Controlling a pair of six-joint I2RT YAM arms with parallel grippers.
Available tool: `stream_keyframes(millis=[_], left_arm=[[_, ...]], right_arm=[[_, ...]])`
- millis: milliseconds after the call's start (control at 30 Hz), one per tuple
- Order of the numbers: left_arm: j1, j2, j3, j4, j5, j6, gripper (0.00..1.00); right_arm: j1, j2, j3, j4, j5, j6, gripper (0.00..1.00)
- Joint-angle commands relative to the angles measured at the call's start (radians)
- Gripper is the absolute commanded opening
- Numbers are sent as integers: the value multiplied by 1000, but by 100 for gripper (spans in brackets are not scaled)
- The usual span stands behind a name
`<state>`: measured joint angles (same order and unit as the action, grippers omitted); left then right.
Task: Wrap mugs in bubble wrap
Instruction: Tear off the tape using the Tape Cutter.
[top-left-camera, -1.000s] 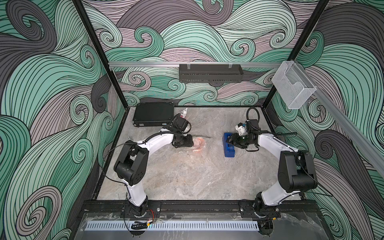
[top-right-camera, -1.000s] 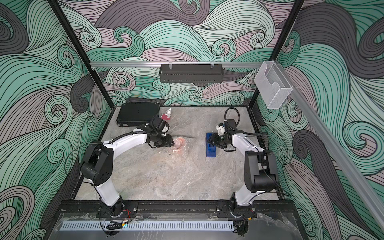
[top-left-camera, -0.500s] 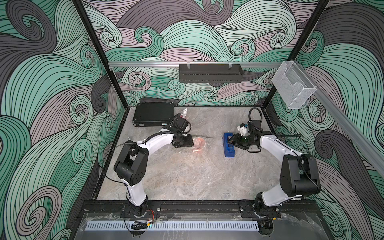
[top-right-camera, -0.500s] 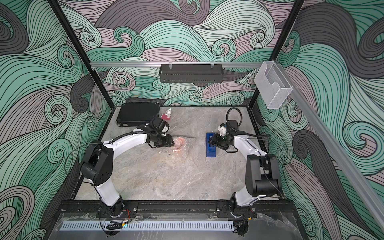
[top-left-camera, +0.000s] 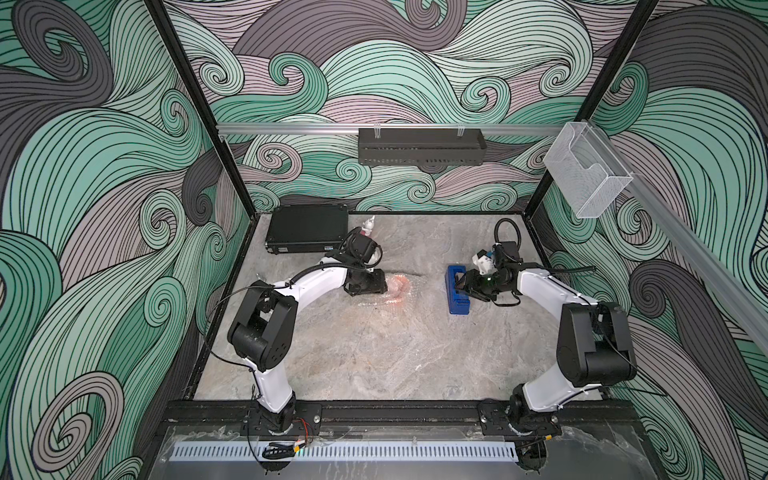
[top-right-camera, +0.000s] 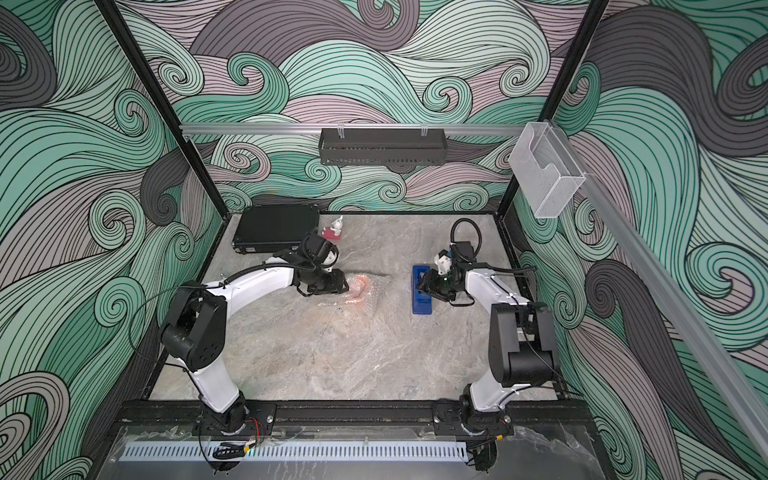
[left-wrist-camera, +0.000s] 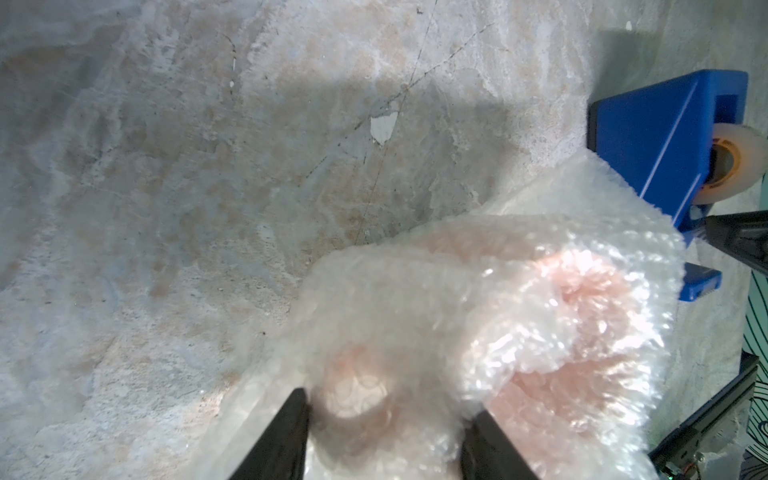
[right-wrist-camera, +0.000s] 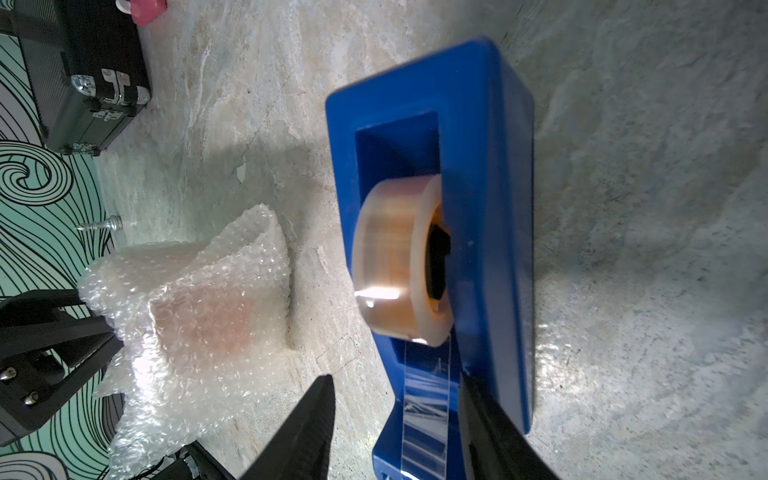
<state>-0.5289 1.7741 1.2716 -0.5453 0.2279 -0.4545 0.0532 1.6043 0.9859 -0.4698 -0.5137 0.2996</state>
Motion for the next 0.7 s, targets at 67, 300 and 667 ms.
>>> stream_keyframes(millis=[67, 300, 667], left_arm=[[-13, -17, -15, -19, 32, 12, 52], [-13, -21, -18, -18, 33, 12, 52], [-13, -22, -20, -18, 34, 13, 52]], right_arm=[[10, 25, -7, 16, -17, 13, 50], [10, 41, -18, 43, -23, 34, 49], [4, 18, -50, 74, -9, 64, 46]])
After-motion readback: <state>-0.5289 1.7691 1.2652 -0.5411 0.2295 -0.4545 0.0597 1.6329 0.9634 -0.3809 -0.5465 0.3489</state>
